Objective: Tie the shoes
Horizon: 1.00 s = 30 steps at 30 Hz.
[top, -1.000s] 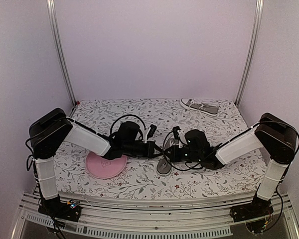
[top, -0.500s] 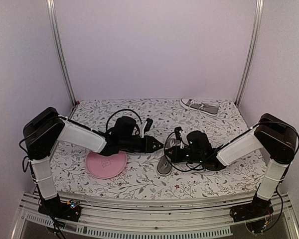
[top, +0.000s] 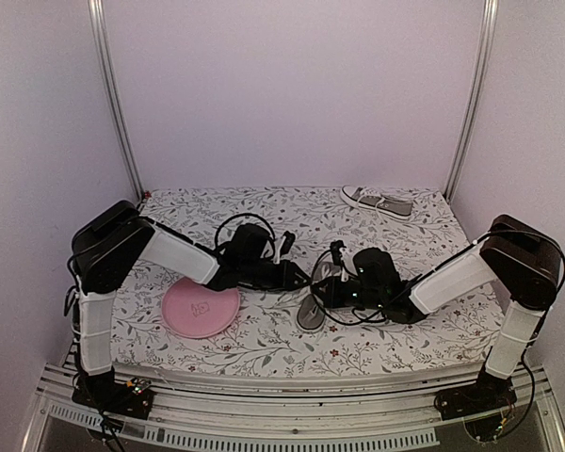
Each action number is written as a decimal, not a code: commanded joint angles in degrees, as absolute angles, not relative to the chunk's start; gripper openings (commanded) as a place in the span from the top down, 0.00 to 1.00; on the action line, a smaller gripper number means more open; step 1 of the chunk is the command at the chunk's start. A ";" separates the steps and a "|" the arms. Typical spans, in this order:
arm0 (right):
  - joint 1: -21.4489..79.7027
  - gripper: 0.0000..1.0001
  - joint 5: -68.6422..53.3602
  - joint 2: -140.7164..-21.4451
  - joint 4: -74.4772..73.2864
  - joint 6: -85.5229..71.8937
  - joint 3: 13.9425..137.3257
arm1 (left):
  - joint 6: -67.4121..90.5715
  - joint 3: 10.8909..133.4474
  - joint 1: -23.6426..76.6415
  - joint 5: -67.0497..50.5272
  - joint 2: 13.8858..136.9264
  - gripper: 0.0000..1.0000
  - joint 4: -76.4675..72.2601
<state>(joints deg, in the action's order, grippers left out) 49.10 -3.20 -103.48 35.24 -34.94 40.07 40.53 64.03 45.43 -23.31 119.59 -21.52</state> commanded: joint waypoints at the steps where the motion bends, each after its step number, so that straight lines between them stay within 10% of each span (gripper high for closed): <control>1: 48.77 0.98 -2.29 -103.43 35.60 -35.19 39.22 | 39.62 66.34 44.00 -22.48 121.29 0.71 -21.09; 16: 48.69 0.98 -2.14 -101.72 35.27 -35.66 38.24 | 42.02 48.27 43.07 -27.01 111.35 0.47 -40.89; 30: 48.71 0.98 -3.09 -100.75 34.80 -35.78 37.77 | 41.28 40.52 49.50 -27.15 108.38 0.72 -38.22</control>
